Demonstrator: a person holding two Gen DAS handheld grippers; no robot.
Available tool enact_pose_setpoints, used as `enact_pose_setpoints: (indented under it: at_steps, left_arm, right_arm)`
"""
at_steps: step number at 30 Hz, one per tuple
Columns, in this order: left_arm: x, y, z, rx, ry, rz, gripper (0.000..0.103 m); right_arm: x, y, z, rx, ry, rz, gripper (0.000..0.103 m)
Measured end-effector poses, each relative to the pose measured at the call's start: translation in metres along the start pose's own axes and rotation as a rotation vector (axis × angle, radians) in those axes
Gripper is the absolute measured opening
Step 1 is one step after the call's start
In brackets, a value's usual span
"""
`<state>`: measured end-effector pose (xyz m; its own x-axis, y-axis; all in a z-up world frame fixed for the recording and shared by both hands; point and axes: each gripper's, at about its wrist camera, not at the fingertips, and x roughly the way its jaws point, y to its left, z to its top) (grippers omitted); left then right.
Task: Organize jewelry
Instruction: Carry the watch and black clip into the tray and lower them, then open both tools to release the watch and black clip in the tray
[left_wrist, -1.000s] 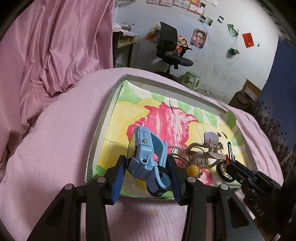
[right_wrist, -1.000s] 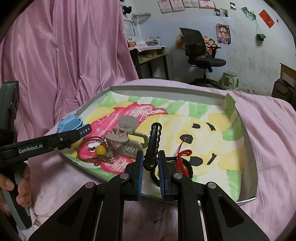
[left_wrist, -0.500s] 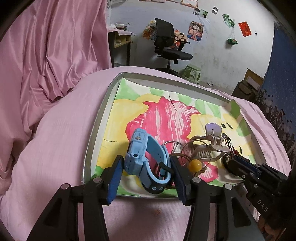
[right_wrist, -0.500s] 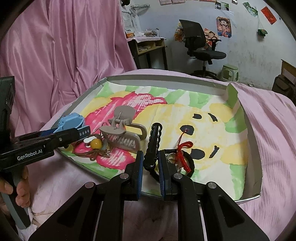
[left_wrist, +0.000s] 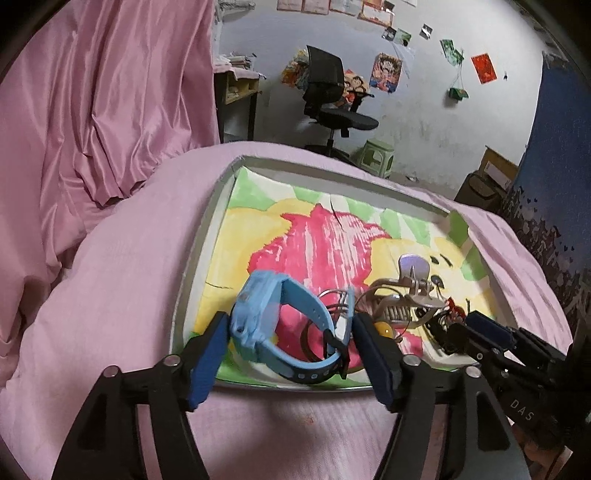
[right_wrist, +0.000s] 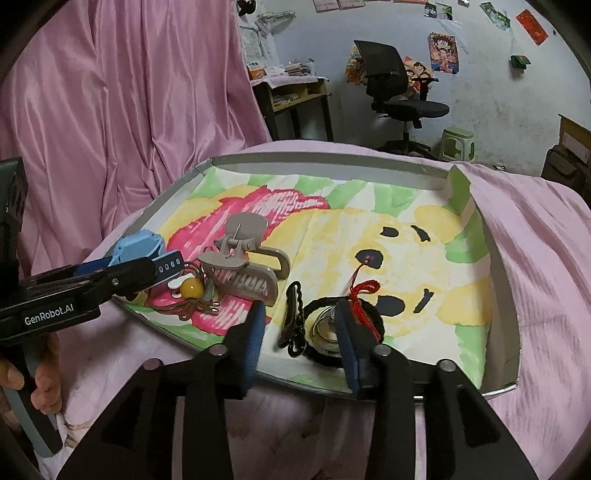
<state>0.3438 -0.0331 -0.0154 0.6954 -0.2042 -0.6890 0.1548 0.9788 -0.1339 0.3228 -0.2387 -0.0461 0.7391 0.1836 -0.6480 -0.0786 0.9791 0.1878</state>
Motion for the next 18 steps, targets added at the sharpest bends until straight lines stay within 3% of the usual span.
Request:
enact_pose_setpoints:
  at_steps: [2,5,18]
  left_arm:
    - [-0.006,0.001,0.001,-0.003,-0.024,0.001,0.073]
    - [-0.012,0.001,0.003,0.004,-0.053,0.02,0.075]
    - [-0.016,0.003,0.004,0.0,-0.077,0.039,0.083]
  right_arm:
    - [-0.003,-0.002,0.0,0.006,-0.008,-0.002,0.035]
    - [-0.007,-0.005,0.0,0.019,-0.026,-0.006,0.044]
    - [-0.023,-0.012,0.005,0.042,-0.099,-0.024,0.062]
